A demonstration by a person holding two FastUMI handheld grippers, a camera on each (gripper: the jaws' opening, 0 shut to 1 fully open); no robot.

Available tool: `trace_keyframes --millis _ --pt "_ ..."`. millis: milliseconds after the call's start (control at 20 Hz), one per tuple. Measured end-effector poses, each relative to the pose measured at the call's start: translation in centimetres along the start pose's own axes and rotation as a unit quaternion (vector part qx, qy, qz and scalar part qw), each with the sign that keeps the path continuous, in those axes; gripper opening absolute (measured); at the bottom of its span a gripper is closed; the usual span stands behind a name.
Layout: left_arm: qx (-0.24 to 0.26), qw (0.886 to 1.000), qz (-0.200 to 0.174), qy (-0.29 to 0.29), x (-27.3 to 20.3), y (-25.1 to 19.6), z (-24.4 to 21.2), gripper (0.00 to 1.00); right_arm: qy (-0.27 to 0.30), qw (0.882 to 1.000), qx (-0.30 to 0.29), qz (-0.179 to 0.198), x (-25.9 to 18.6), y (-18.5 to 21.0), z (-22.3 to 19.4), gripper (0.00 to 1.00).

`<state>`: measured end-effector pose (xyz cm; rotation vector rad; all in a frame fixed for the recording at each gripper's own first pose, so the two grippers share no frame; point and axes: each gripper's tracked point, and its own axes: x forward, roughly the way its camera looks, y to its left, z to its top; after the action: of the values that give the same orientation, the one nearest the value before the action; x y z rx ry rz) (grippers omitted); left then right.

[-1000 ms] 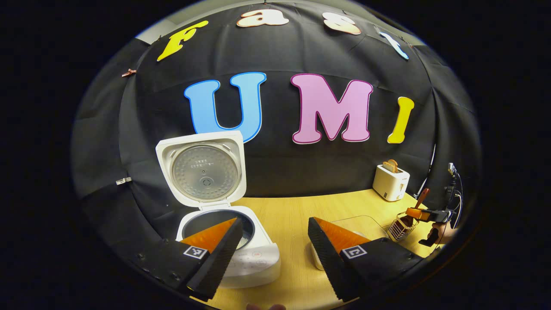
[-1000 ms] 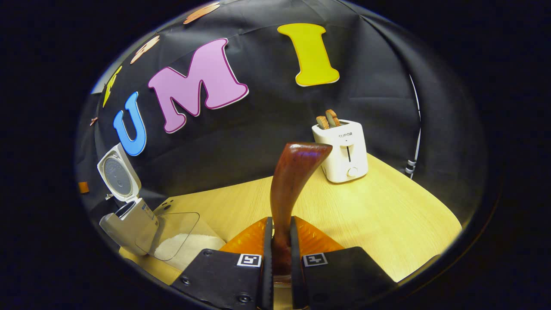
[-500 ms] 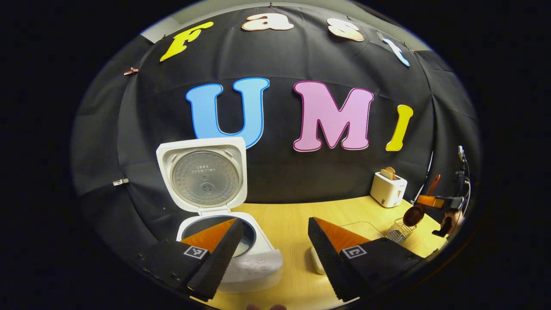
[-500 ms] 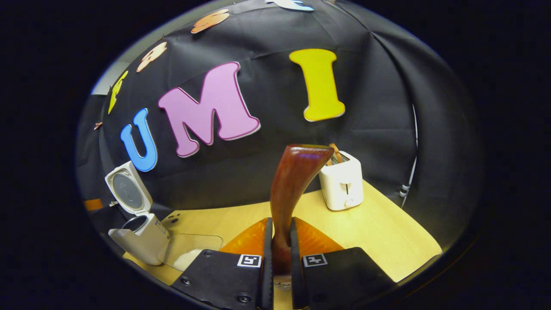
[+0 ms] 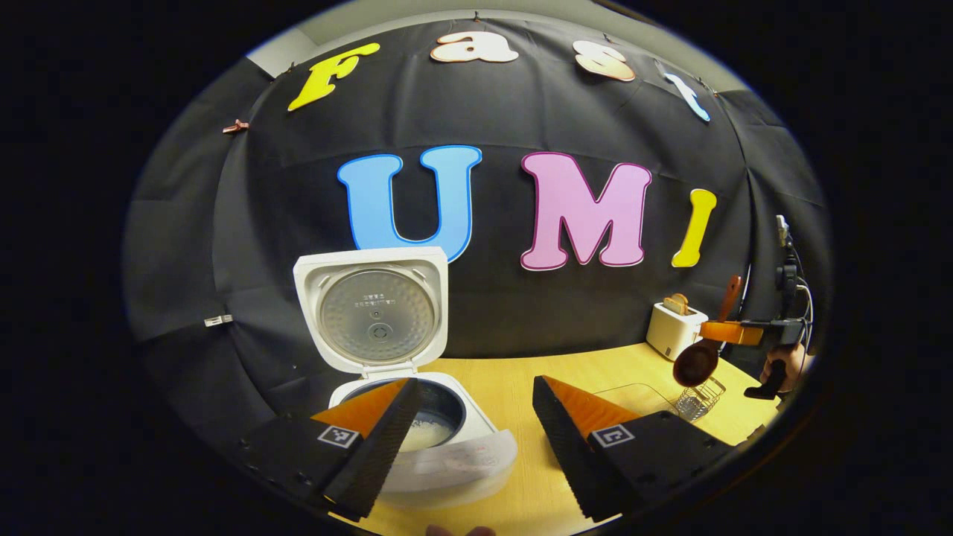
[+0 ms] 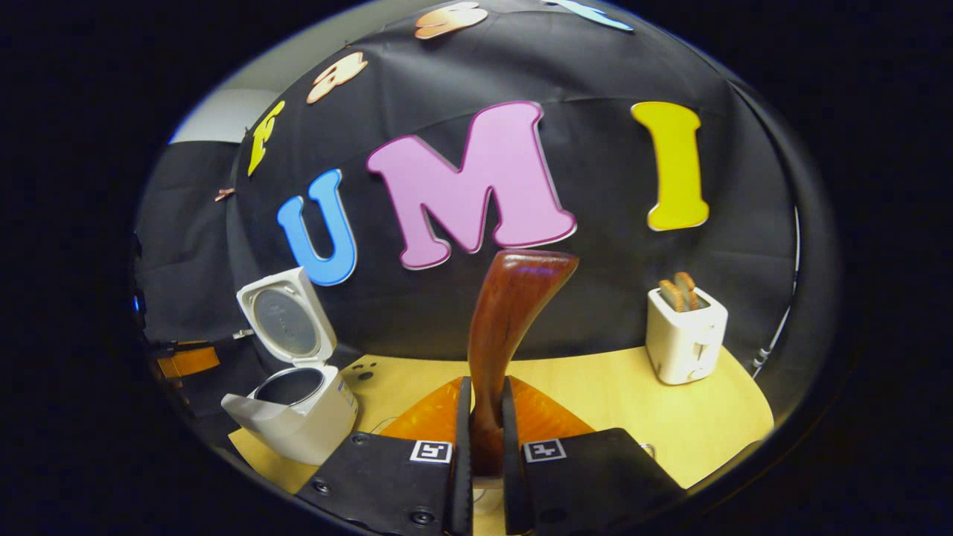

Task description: Close the left gripper, press the button to open the rice cooker; take a wooden spoon from the chopstick holder with the right hand, scoop a spoonful of rice and pour it into the rice cooker, then put the wooden spoon back into the chopstick holder.

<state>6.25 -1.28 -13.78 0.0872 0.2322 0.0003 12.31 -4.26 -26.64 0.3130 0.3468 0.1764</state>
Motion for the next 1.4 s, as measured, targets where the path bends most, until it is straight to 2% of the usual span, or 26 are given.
trace_keyframes --millis 100,250,500,750,950,1400 --pt "0.0 1.0 0.002 0.004 -0.4 0.4 -0.4 0.97 0.02 0.999 -0.02 0.019 1.4 1.9 -1.8 0.2" --pt "0.0 1.0 0.008 0.008 -0.9 1.1 -0.6 0.97 0.048 0.997 -0.062 0.027 3.1 3.4 -4.8 0.2" --pt "-0.002 1.0 0.012 0.014 -1.2 1.7 -1.2 0.97 0.095 0.987 -0.132 -0.005 4.9 2.6 -8.9 0.2" --pt "-0.005 1.0 0.007 0.019 -1.0 1.9 -1.8 0.97 0.13 0.976 -0.17 -0.03 5.5 2.4 -12.5 0.2" --pt "-0.004 1.0 0.004 0.017 -1.0 2.5 -1.9 0.97 0.143 0.978 -0.146 -0.035 5.9 3.6 -14.3 0.2" --pt "-0.007 1.0 0.009 0.015 -1.3 5.0 -2.3 0.97 0.139 0.989 -0.01 -0.041 7.6 8.0 -15.4 0.2"
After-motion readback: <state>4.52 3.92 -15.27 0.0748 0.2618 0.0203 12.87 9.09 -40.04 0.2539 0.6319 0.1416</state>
